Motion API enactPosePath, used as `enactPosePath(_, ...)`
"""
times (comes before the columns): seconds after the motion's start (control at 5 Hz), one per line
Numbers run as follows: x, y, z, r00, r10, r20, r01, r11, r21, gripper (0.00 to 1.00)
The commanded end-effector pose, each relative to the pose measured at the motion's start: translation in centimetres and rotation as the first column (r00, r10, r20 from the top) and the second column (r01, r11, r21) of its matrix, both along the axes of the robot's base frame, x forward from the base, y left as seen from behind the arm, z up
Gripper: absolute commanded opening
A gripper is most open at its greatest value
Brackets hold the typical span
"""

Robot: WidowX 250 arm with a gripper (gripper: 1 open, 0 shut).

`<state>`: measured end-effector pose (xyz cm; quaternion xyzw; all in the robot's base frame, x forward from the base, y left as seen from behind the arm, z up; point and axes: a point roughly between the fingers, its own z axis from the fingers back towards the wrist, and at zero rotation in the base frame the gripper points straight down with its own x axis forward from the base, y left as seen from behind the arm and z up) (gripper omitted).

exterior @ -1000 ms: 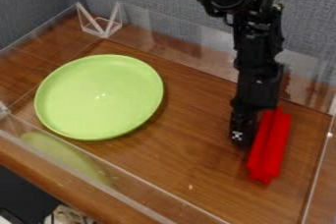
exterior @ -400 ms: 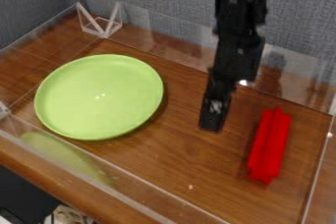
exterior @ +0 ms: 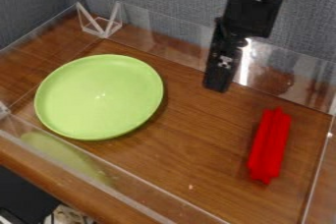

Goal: Move the red object from the green plate to the table

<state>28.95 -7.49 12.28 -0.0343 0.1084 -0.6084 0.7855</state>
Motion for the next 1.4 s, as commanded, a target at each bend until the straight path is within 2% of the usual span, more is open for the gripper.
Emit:
enactPosePath(0.0, 1.6, -0.6, 0.0, 0.995, -0.061, 0.082, 0.063, 0.998, -0.012, 1.00)
enactPosePath(0.2, 2.7, -0.3, -1.8, 0.992, -0.080, 0.099, 0.082, 0.997, -0.017, 1.00)
enactPosePath(0.4, 3.1, -0.4, -1.2, 0.987, -0.110, 0.114, 0.111, 0.994, 0.001, 1.00)
enactPosePath(0.8, 4.1, -1.0, -1.0, 0.977, -0.164, 0.139, 0.165, 0.986, 0.003, 1.00)
enactPosePath(1.0, 4.7, -0.2, -1.6, 0.980, -0.126, 0.153, 0.127, 0.992, 0.001, 1.00)
enactPosePath(1.2, 4.2, 1.6, -0.9, 0.983, -0.075, 0.165, 0.073, 0.997, 0.021, 1.00)
